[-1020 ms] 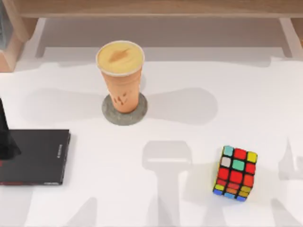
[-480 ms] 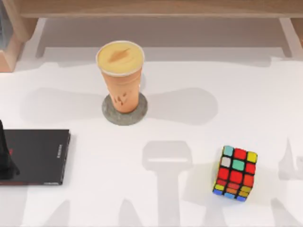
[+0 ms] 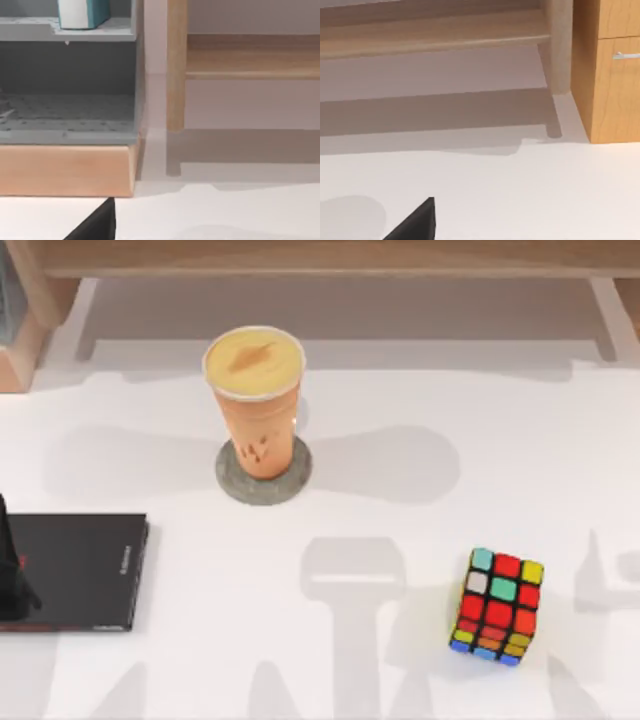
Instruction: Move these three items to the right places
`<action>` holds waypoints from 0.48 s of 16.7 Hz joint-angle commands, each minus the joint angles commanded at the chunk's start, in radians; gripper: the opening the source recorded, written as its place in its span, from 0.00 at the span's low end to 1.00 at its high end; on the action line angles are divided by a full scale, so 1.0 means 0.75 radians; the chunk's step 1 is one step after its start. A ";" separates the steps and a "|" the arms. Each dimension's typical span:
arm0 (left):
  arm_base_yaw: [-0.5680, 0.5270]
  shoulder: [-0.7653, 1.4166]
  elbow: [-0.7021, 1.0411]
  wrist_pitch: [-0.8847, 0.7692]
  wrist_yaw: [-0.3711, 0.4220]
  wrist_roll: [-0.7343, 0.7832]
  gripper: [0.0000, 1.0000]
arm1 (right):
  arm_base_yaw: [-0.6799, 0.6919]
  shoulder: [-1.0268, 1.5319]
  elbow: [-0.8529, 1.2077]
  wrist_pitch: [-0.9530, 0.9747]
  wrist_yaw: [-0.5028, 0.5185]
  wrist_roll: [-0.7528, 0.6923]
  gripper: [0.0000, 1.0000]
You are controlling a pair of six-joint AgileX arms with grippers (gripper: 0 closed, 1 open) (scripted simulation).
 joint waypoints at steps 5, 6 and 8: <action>0.000 0.000 0.000 0.000 0.000 0.000 1.00 | 0.194 0.551 0.429 -0.370 -0.004 0.294 1.00; 0.000 0.000 0.000 0.000 0.000 0.000 1.00 | 0.238 0.690 0.523 -0.457 -0.007 0.362 1.00; 0.000 0.000 0.000 0.000 0.000 0.000 1.00 | 0.326 0.980 0.711 -0.633 -0.014 0.502 1.00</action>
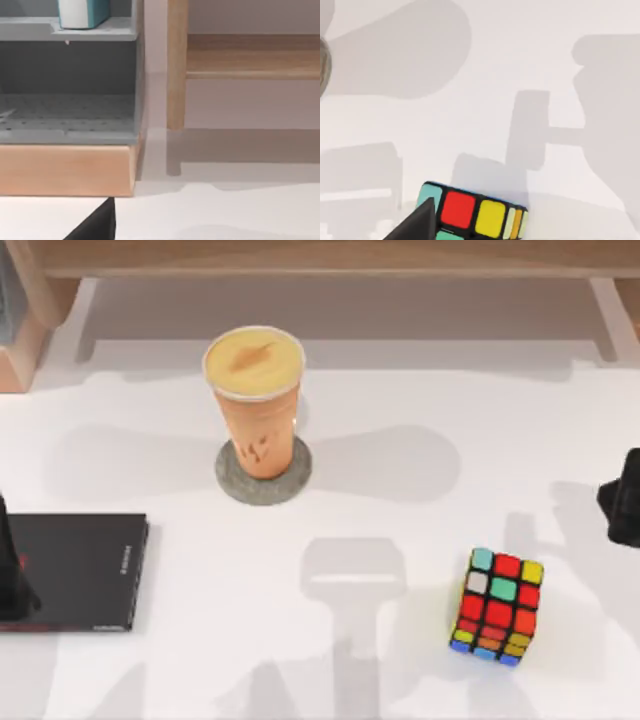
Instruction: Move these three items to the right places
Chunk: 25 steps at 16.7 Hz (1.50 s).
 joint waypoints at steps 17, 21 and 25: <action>0.000 0.000 0.000 0.000 0.000 0.000 1.00 | 0.373 1.126 0.831 -0.718 0.011 0.568 1.00; 0.000 0.000 0.000 0.000 0.000 0.000 1.00 | 0.370 1.139 0.781 -0.661 0.011 0.564 1.00; 0.000 0.000 0.000 0.000 0.000 0.000 1.00 | 0.374 1.197 0.651 -0.455 0.011 0.569 1.00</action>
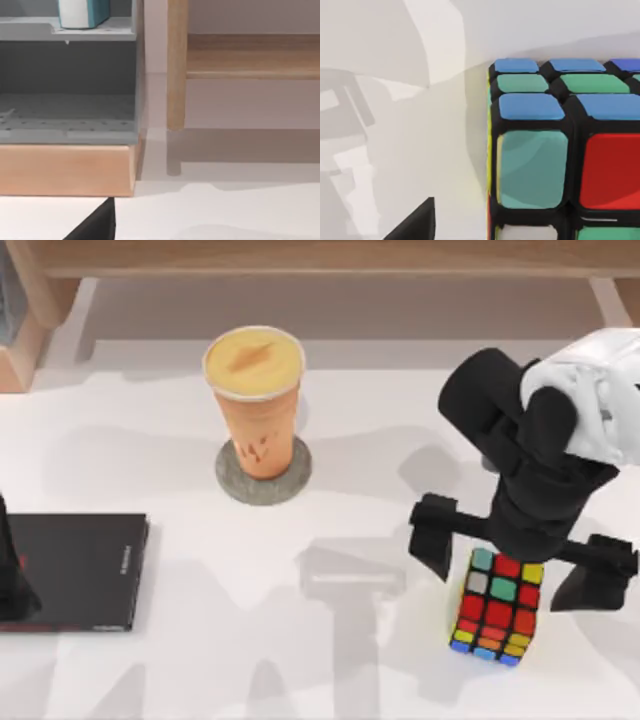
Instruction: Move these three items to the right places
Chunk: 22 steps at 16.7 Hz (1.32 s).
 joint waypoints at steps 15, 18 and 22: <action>0.000 0.000 0.000 0.000 0.000 0.000 1.00 | 0.002 0.021 -0.040 0.049 0.000 0.003 0.32; 0.000 0.000 0.000 0.000 0.000 0.000 1.00 | 0.002 0.021 -0.040 0.049 0.000 0.003 0.10; 0.000 0.000 0.000 0.000 0.000 0.000 1.00 | 0.002 0.021 -0.040 0.049 0.000 0.003 0.00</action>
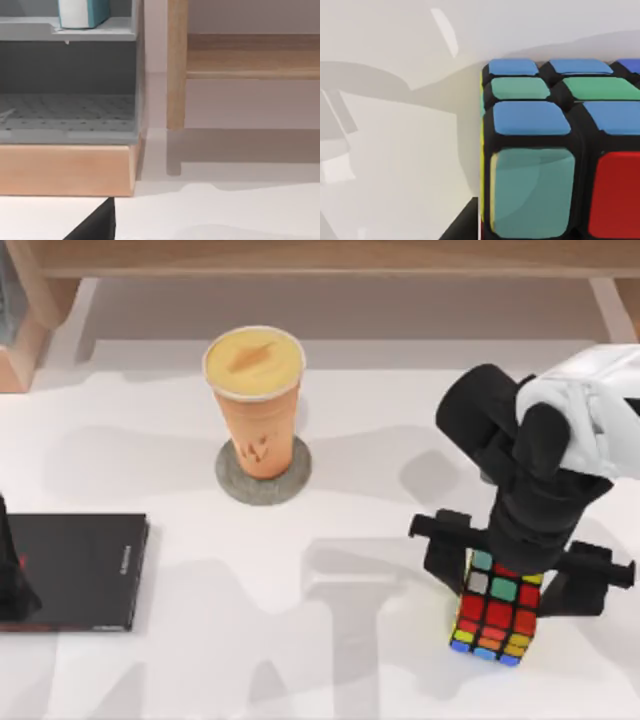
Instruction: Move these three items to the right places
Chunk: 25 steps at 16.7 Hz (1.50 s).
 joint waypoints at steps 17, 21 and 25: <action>0.000 0.000 0.000 0.000 0.000 0.000 1.00 | -0.004 -0.052 0.098 -0.153 0.000 0.001 0.00; 0.000 0.000 0.000 0.000 0.000 0.000 1.00 | 0.001 -0.041 0.156 -0.071 0.065 -0.072 0.00; 0.000 0.000 0.000 0.000 0.000 0.000 1.00 | 0.036 0.004 0.328 0.199 0.249 -0.285 0.00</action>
